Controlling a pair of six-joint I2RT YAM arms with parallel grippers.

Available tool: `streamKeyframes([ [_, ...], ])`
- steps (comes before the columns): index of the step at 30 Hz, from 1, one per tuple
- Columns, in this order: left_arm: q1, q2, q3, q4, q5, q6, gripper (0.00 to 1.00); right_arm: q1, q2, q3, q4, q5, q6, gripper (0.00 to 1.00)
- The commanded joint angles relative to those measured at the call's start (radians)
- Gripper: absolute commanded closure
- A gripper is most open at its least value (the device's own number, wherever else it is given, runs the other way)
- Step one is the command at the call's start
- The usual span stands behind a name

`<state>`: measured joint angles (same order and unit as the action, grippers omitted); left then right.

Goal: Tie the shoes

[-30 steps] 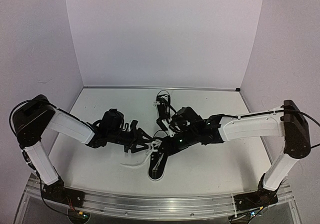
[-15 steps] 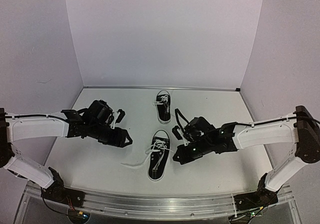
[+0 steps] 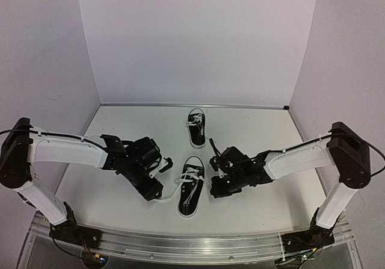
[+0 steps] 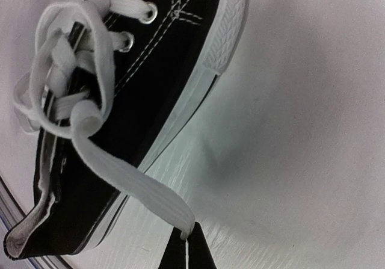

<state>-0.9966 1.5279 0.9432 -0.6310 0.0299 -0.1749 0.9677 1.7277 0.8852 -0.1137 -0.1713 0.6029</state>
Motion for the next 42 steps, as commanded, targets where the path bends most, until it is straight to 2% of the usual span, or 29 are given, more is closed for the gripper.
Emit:
streamKeyframes([
  [1,-0.024,0.08,0.056,-0.002,-0.06,0.111,0.4,-0.023,0.039,0.078,0.081,-0.006,-0.009,1.0],
  [5,-0.036,0.144,0.072,0.0,-0.048,0.141,0.41,-0.024,0.094,0.14,0.081,-0.034,-0.033,1.0],
  [13,-0.039,0.193,0.073,0.011,-0.05,0.141,0.54,-0.025,0.166,0.202,0.084,-0.05,-0.054,1.0],
  [21,-0.04,0.209,0.064,0.047,-0.075,0.118,0.82,-0.031,0.191,0.245,0.083,-0.063,-0.061,1.0],
  [27,-0.04,0.204,0.065,0.068,-0.09,0.092,0.92,-0.042,0.183,0.238,0.08,-0.08,-0.064,1.0],
  [30,-0.039,0.182,0.056,0.096,-0.089,0.069,0.99,-0.043,0.128,0.189,0.076,-0.071,-0.054,1.0],
  [35,-0.039,0.178,0.06,0.127,-0.075,0.049,1.0,-0.07,0.037,0.099,0.047,-0.011,-0.049,1.0],
  [42,-0.039,0.155,0.059,0.163,-0.07,0.024,1.0,-0.101,0.133,0.131,0.045,-0.041,-0.077,1.0],
])
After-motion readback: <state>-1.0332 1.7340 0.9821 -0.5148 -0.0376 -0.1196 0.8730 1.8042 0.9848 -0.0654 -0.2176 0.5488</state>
